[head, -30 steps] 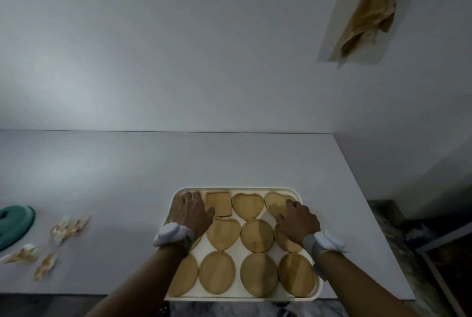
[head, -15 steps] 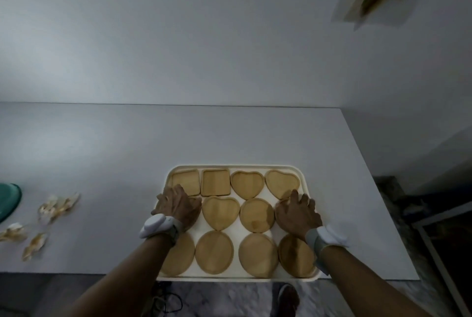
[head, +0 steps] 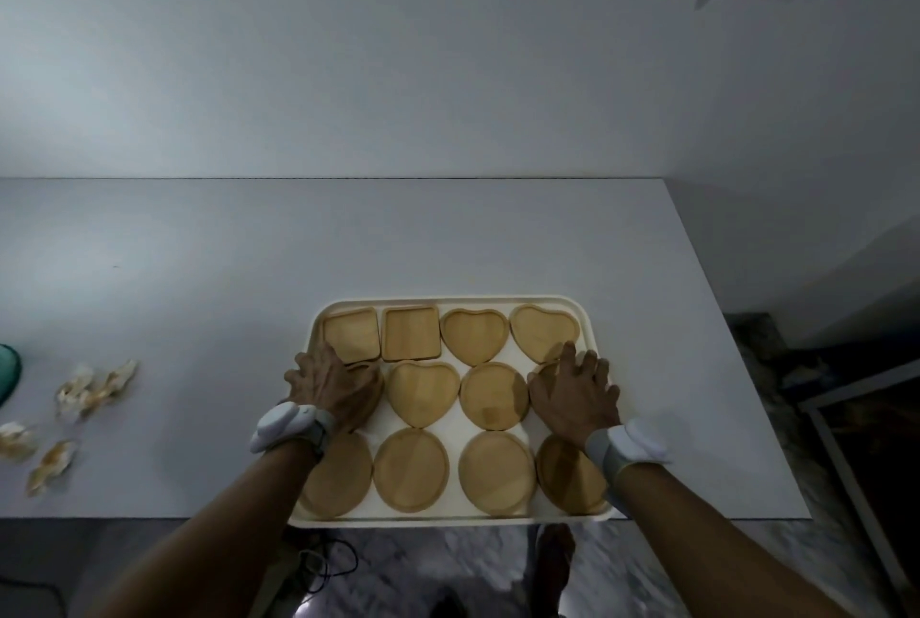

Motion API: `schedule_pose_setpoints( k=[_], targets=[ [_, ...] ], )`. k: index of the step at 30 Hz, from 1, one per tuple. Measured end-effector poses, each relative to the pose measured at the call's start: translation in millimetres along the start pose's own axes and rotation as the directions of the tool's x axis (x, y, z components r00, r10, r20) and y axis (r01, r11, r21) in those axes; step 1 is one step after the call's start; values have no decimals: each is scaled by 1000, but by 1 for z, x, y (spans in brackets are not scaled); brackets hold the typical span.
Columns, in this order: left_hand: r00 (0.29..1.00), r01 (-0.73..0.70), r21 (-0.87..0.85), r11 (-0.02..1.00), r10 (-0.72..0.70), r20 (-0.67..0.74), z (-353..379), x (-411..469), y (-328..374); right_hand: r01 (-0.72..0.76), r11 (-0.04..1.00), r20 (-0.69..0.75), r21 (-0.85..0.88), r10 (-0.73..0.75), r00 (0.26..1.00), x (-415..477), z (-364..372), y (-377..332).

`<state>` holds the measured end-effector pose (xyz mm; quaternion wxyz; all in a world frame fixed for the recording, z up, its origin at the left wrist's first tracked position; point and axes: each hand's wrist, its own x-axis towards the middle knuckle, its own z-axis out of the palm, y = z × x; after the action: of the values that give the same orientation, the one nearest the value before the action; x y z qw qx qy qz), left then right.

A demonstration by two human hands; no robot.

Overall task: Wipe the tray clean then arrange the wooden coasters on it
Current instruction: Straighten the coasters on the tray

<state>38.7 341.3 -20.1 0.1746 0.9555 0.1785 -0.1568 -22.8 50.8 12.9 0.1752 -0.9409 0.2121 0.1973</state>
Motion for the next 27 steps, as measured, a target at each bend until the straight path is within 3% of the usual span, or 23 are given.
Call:
schedule_pose_setpoints(
  k=[27],
  targets=[
    [997, -60, 109, 992, 55, 55, 47, 28, 191, -47, 997, -29, 65, 49, 998, 117, -107, 98]
  ],
)
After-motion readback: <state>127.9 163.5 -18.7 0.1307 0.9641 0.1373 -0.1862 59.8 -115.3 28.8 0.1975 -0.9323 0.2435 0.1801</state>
